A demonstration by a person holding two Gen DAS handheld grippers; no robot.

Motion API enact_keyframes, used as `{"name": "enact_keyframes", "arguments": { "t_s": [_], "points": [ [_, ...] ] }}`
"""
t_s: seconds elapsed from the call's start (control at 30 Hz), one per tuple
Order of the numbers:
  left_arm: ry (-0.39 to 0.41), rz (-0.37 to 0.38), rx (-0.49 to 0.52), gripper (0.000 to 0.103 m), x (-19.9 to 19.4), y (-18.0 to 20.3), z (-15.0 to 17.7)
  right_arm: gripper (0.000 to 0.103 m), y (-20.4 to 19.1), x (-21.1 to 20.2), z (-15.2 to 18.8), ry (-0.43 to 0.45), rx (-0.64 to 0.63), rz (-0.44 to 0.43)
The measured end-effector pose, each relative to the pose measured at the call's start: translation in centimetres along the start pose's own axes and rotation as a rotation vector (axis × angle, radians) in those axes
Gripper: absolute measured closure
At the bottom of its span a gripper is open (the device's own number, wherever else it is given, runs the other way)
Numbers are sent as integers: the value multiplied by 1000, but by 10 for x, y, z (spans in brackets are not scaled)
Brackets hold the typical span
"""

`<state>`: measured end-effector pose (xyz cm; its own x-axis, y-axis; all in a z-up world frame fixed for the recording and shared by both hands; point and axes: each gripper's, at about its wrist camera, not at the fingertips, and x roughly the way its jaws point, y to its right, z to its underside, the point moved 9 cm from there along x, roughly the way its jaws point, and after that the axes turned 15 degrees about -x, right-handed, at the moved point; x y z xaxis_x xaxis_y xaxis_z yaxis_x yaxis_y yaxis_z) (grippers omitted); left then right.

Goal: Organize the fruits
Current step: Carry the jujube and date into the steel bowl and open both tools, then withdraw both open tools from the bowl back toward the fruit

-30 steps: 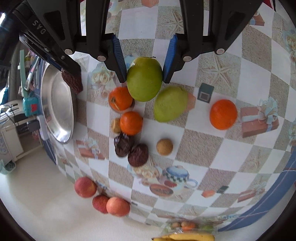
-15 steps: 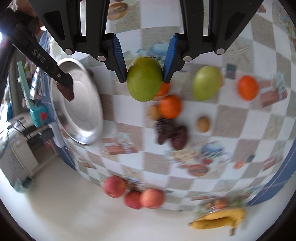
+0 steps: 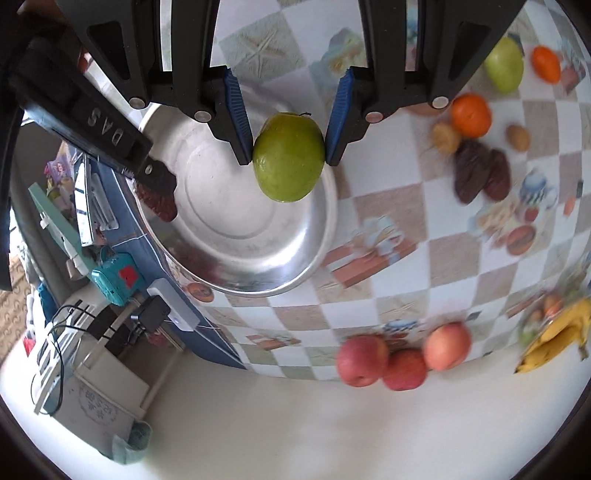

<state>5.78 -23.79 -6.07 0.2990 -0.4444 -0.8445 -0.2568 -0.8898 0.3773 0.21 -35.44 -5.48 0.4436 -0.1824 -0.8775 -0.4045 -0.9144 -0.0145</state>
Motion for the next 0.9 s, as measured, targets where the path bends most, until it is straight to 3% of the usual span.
{"name": "enact_keyframes", "arguments": {
  "t_s": [0.23,0.4,0.6,0.9],
  "points": [
    [-23,-6,-4,58,17,2,0,70,4,12,1,-26,4,13],
    [-22,-16,-20,48,16,-4,0,68,5,14,1,-31,12,15],
    [-15,-32,-34,40,11,-12,0,52,7,15,4,-43,29,11],
    [32,-162,-72,10,0,-44,-4,22,5,18,7,-57,19,3]
  ]
}}
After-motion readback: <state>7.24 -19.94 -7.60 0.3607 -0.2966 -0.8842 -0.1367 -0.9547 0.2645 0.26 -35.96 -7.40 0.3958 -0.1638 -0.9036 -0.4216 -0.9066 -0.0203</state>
